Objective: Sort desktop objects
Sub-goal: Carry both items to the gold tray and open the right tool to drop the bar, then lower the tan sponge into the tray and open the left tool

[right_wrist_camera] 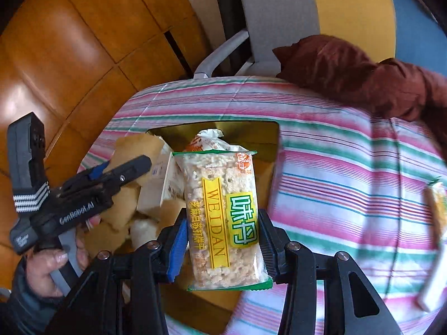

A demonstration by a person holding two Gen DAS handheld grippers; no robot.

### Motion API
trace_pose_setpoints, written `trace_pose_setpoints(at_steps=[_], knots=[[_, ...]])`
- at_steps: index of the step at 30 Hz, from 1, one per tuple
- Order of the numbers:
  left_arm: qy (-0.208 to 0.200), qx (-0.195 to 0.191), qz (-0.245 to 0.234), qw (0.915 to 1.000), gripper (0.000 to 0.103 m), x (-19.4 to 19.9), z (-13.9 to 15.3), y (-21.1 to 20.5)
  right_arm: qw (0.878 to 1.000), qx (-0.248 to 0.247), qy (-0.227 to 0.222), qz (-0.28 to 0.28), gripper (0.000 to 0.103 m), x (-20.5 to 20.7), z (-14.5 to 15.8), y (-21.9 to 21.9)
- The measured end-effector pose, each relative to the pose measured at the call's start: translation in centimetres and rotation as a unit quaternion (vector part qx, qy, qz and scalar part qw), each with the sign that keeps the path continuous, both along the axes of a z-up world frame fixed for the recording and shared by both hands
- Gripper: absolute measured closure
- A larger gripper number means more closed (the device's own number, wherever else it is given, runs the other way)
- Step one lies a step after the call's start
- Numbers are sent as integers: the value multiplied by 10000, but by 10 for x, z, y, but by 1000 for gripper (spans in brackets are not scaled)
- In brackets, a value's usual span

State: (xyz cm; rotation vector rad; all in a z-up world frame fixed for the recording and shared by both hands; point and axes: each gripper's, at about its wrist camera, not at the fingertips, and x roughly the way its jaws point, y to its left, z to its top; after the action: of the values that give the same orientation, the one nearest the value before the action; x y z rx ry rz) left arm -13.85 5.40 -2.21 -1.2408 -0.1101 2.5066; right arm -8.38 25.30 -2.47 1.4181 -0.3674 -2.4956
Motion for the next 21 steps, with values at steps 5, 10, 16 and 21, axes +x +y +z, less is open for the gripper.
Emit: trace_pose_setpoints(at_steps=[5,10,16,21], knots=[[-108,7,144,9998,34,-8,-10,-6,9999,14,-101,-109,53,-16,-10,-5],[-179,11,123,9998,25,-8,-18,-8,9998,83,-190,-30,53,-8,-20,-8],[193,53,319,9993,19,-1,-2,-12,9998,158,-141,4,52,7,-24,-10],[617,-170,317,9974,32,31,16,-12,9997,246,25,22,46,23,-19,-12]])
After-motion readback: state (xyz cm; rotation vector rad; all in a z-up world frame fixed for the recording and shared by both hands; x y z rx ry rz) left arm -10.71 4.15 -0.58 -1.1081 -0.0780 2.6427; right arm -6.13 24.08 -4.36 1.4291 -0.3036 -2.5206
